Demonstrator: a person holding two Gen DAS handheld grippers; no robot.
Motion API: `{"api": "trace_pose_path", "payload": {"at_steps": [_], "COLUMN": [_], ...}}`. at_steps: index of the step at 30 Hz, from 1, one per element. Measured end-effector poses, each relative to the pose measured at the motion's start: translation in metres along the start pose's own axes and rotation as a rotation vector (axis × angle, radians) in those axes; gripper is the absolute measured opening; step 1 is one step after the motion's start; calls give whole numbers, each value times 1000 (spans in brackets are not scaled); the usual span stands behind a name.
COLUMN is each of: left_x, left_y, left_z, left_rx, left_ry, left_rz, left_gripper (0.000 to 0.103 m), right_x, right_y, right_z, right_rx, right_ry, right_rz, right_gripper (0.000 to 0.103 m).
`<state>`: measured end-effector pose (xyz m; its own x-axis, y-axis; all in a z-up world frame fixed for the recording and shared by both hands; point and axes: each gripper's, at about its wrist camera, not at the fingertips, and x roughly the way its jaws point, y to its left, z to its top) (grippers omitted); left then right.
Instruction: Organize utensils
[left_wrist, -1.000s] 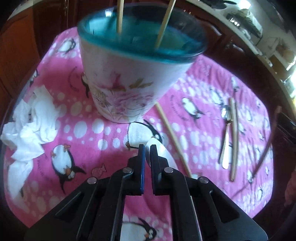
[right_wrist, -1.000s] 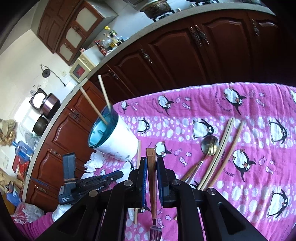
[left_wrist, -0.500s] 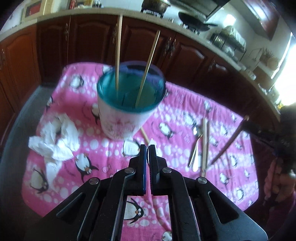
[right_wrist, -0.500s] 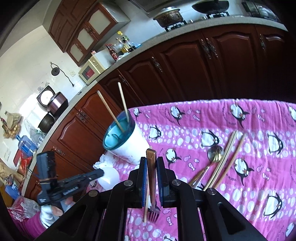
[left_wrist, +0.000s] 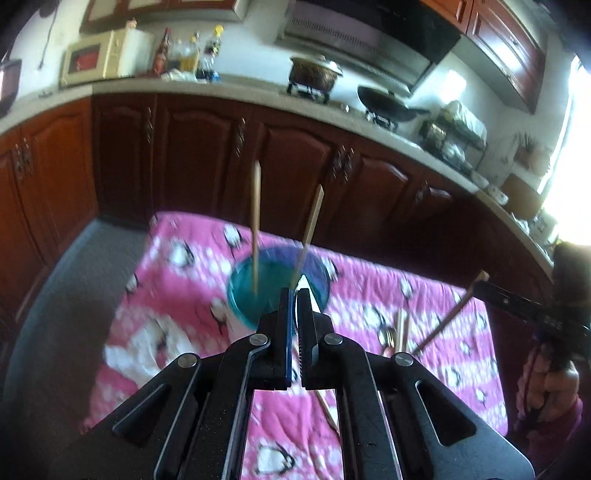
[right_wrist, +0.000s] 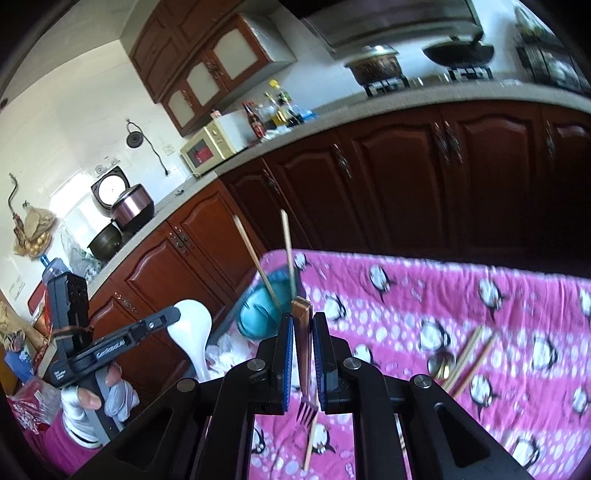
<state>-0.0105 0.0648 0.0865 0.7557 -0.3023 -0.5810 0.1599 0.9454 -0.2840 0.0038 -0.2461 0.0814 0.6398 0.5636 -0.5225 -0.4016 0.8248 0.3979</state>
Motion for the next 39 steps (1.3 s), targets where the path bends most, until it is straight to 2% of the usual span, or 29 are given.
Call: {"api": "trace_pose_path", "payload": {"at_steps": [7, 15, 24, 39], "left_x": [15, 38, 54, 66], "left_y": [15, 22, 27, 24], "left_z": [40, 62, 64, 64], "left_rx": [1, 10, 18, 53], "left_ry": [-98, -171, -180, -192], "left_rz": [112, 192, 220, 252], "left_gripper": [1, 1, 1, 1], "right_x": [-4, 18, 60, 87], "right_y": [31, 64, 69, 60], "right_z": [47, 91, 96, 98], "right_rx": [-82, -156, -159, -143], "right_ry": [-60, -91, -57, -31], "right_rz": [21, 21, 18, -5], "right_gripper": [10, 9, 9, 9]}}
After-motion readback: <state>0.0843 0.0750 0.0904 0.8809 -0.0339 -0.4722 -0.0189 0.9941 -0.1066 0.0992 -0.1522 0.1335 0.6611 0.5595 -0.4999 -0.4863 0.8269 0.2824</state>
